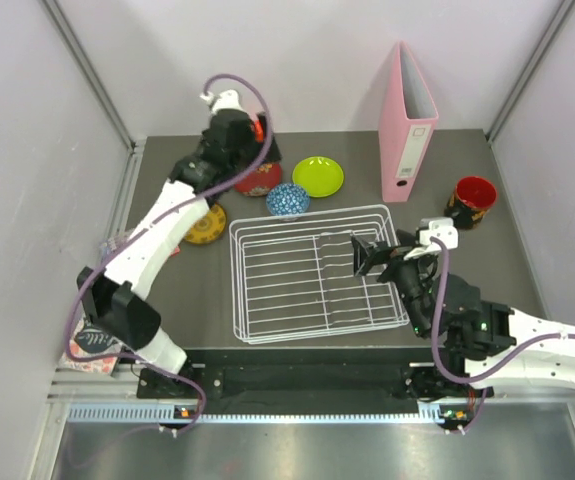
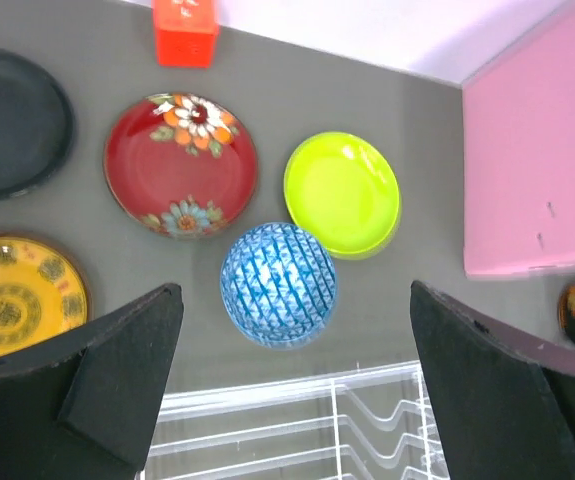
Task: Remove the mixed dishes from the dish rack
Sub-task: Reset both arms
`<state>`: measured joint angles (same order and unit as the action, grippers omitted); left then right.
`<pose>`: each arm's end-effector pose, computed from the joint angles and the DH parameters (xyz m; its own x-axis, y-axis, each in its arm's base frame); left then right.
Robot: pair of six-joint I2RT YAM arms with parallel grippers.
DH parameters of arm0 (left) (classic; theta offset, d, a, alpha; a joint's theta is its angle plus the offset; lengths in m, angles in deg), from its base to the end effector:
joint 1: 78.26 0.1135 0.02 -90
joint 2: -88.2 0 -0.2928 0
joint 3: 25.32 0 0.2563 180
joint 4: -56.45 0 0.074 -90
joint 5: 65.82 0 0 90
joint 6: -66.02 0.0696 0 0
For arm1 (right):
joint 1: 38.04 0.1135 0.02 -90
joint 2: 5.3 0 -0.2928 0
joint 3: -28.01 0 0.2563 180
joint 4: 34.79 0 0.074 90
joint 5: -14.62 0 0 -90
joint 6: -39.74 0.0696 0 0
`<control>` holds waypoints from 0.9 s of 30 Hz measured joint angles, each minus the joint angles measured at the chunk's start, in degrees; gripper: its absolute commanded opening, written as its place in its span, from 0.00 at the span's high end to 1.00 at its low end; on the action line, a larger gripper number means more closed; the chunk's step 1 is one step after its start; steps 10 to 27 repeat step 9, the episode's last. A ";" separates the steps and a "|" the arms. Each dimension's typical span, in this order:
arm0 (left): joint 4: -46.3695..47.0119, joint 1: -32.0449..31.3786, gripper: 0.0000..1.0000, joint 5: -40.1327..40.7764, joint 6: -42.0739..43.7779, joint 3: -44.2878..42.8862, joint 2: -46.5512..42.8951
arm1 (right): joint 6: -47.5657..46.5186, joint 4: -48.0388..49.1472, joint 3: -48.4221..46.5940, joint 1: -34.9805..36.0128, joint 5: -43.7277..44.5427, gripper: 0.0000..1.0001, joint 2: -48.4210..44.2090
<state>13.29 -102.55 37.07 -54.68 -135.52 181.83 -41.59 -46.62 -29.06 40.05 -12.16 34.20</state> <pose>0.3810 -0.1549 0.4153 -0.4627 -0.3372 -0.8199 -0.0198 0.9285 -0.3707 0.0904 0.1273 0.3877 -0.0184 0.2418 -0.9702 -0.2577 0.9364 0.2383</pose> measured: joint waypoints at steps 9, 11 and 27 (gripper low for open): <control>-0.39 -24.22 0.01 12.09 1.90 19.71 -10.34 | 0.81 2.51 0.00 -0.33 -0.04 0.00 2.29; -0.39 -24.22 0.01 12.09 1.90 19.71 -10.34 | 0.81 2.51 0.00 -0.33 -0.04 0.00 2.29; -0.39 -24.22 0.01 12.09 1.90 19.71 -10.34 | 0.81 2.51 0.00 -0.33 -0.04 0.00 2.29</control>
